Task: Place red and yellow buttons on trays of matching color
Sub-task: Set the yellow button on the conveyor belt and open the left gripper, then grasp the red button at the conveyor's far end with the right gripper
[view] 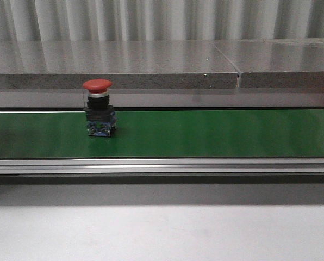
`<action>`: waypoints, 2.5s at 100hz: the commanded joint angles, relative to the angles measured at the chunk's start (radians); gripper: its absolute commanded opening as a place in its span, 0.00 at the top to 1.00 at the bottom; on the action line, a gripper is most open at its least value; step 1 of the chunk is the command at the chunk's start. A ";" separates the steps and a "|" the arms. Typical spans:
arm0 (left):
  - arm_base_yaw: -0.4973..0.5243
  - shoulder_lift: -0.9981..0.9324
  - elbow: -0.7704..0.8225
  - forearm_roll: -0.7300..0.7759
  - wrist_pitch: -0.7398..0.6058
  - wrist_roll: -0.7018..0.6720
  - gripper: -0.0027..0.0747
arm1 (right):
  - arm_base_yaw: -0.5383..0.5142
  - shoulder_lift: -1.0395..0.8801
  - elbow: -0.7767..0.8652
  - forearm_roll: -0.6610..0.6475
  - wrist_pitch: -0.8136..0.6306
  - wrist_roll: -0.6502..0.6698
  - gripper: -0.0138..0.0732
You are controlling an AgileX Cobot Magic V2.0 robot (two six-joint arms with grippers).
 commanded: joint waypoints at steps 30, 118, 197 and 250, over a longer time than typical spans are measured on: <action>-0.049 -0.313 0.226 -0.031 -0.175 0.038 0.99 | 0.001 -0.015 -0.019 -0.001 -0.078 -0.008 0.91; -0.049 -0.885 0.544 -0.043 -0.156 0.038 0.99 | 0.000 0.279 -0.361 -0.001 0.122 -0.008 0.91; -0.049 -0.885 0.544 -0.043 -0.156 0.038 0.99 | 0.321 1.067 -0.961 0.011 0.377 -0.009 0.53; -0.049 -0.885 0.544 -0.043 -0.156 0.038 0.99 | 0.395 1.472 -1.388 0.225 0.865 -0.259 0.18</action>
